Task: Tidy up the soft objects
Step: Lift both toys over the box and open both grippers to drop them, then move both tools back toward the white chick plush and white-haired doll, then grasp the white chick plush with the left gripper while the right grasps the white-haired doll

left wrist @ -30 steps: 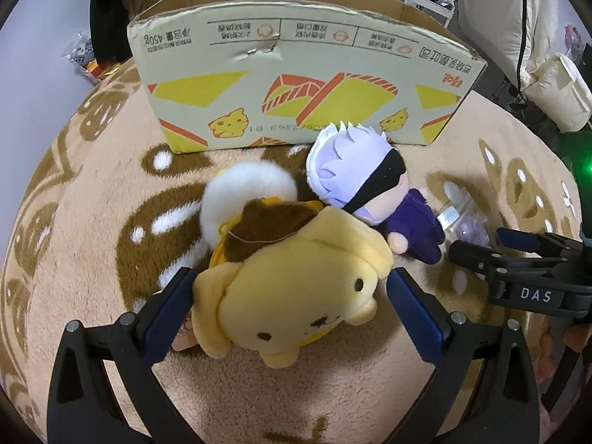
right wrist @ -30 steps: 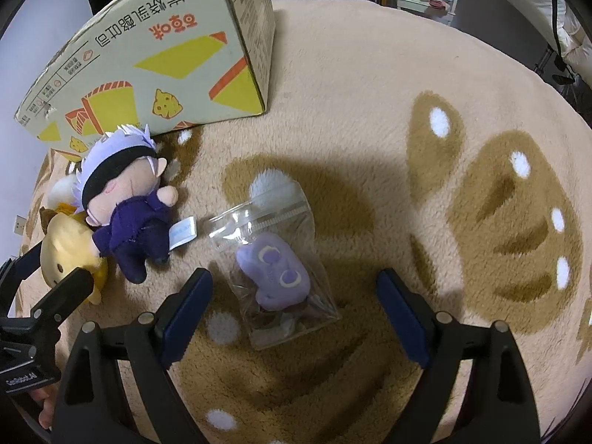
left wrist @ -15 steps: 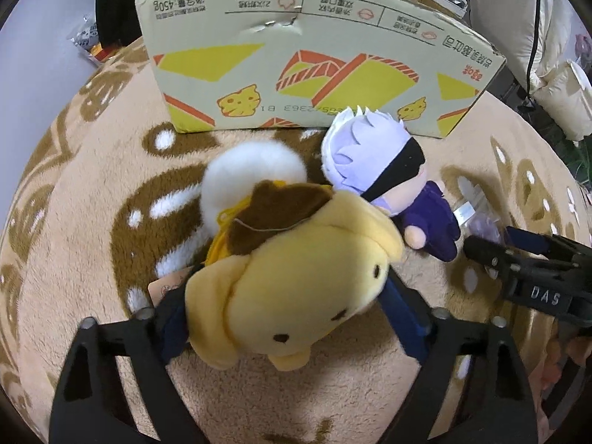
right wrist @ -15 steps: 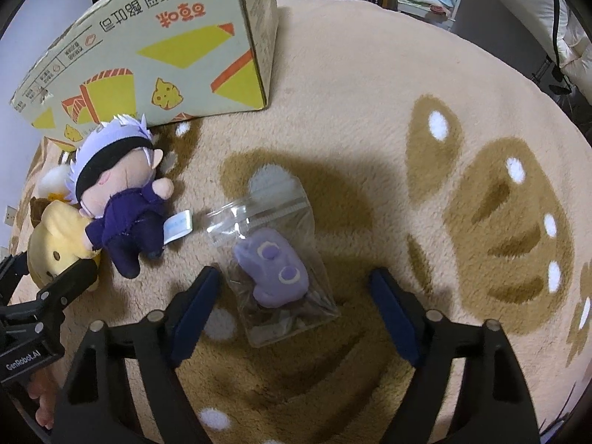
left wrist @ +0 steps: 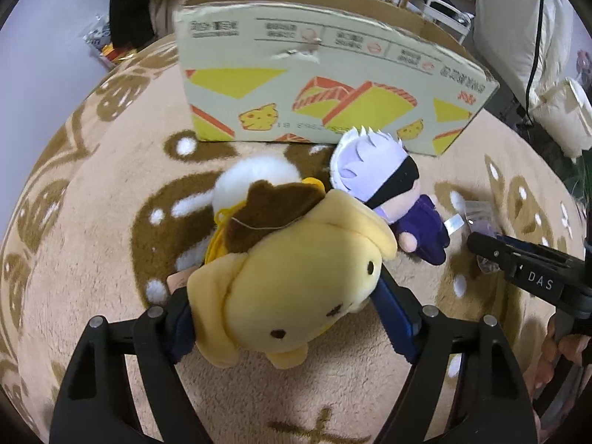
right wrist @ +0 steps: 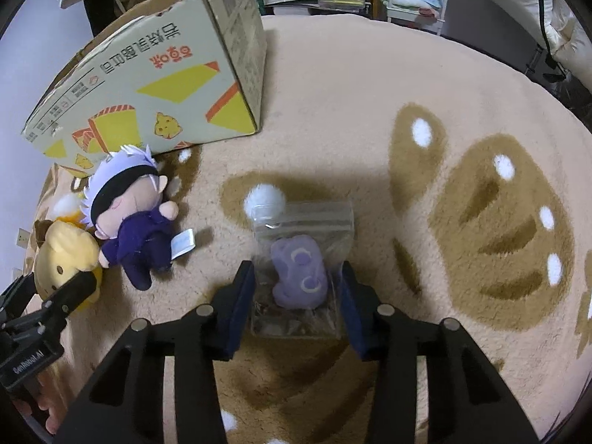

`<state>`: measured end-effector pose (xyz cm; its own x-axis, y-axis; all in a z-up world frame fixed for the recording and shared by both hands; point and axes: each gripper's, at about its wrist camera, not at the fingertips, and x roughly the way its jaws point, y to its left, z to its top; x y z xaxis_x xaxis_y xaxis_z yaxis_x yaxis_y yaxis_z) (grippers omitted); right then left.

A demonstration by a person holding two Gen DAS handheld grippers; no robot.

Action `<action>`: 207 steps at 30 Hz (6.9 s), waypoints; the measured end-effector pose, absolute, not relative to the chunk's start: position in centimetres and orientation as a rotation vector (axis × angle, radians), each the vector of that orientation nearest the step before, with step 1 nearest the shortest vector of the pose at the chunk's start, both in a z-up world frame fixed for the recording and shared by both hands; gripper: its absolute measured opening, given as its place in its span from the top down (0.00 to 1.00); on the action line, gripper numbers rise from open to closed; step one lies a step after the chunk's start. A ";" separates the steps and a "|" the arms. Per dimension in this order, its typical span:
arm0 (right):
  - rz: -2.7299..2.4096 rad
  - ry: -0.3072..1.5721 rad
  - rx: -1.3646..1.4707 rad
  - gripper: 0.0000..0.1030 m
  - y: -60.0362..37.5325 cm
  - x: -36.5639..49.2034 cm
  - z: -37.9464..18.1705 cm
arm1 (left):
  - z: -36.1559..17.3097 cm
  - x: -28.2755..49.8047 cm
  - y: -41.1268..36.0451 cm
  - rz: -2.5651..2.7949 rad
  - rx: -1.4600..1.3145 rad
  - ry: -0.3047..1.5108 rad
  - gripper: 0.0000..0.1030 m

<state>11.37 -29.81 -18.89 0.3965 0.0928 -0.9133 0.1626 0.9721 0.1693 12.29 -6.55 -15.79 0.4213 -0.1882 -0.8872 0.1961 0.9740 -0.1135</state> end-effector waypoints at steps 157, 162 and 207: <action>0.222 0.852 0.042 0.00 -20.5 13.0 -15.9 | -12.0 16.7 -2.7 -0.114 0.062 1.027 0.01; 0.218 0.871 0.014 0.00 -20.1 13.7 -16.8 | -13.5 17.7 -2.9 -0.111 0.061 1.071 0.01; 0.230 0.915 -0.027 0.28 -18.8 15.3 -20.0 | -17.5 17.2 -3.5 -0.169 0.065 1.218 0.56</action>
<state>15.25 -18.77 -20.00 0.5873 0.1863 -0.7877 -0.2088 0.9751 0.0749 17.21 -3.55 -17.46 0.3346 -0.0944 -0.9376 0.1642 0.9856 -0.0407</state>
